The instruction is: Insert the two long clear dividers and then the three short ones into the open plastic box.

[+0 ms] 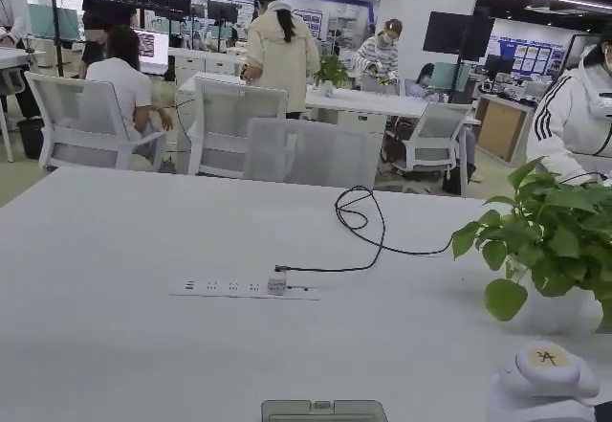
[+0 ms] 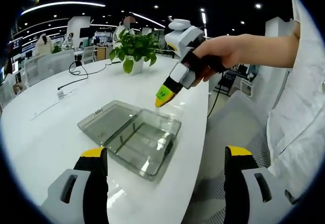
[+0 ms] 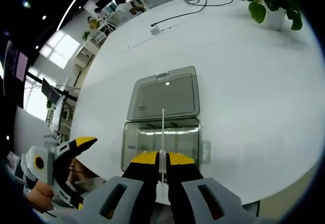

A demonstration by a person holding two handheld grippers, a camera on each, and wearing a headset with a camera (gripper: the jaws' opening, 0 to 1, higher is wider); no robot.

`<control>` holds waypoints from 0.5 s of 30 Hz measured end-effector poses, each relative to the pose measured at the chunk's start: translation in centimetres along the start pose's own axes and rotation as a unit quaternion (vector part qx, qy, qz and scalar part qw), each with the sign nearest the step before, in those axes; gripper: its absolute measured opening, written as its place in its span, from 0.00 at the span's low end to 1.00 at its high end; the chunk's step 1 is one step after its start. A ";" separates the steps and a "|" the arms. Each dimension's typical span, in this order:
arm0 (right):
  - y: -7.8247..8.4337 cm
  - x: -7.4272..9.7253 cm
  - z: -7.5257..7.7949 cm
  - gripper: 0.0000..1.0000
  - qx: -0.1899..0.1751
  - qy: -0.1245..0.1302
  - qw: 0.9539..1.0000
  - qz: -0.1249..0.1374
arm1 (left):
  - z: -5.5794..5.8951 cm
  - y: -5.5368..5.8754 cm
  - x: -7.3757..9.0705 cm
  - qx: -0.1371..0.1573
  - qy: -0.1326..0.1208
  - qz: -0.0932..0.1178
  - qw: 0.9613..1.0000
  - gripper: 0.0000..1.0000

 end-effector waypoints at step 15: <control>0.3 -1.8 0.9 0.07 -0.003 0.025 0.999 -0.020 | 0.0 0.4 -0.1 0.011 0.003 0.009 1.000 0.97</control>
Point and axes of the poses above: the centre of the closed fingertips' face, and the gripper's own axes: x roughly backward along the fingers, z roughly to its right, y roughly out of its underside, the point moved 9 cm from there along x, roughly backward along the fingers, and after that the axes turned 12 degrees about -x, right-handed, at the moved point
